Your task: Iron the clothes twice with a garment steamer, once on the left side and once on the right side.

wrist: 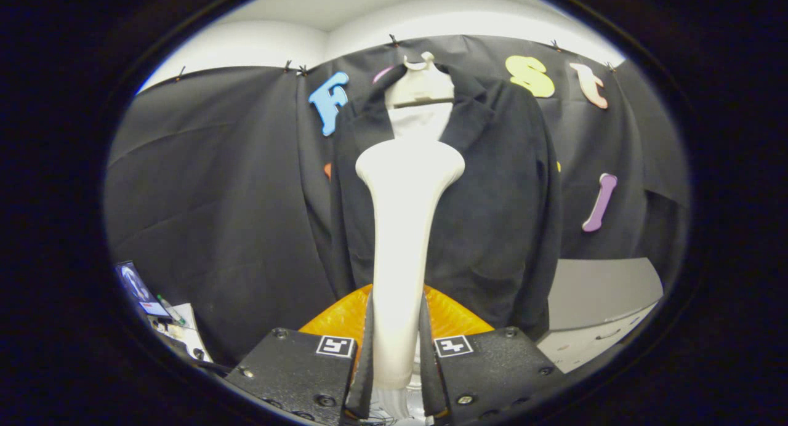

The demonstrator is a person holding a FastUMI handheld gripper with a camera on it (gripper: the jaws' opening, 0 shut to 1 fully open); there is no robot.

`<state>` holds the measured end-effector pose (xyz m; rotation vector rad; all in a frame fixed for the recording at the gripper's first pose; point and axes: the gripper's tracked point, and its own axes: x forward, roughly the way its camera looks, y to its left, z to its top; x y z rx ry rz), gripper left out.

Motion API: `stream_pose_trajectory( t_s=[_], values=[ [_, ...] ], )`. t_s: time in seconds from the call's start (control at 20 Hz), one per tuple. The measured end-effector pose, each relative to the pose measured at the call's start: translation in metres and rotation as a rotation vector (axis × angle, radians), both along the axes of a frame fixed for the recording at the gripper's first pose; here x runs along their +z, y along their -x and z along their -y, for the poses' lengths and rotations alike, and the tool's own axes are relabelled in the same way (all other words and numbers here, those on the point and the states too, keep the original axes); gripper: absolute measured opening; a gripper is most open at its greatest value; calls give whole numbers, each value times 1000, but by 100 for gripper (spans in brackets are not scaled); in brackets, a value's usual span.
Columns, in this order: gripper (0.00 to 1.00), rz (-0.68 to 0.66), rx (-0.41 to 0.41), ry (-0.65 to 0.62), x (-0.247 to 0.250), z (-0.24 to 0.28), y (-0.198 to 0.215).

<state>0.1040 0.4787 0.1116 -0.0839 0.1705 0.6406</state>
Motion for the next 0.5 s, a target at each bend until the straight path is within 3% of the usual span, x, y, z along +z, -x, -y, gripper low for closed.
stream_pose_trajectory(
  t_s=[0.5],
  values=[
    [34, 125, 68, -24, 73, -105, -13]
  ],
)
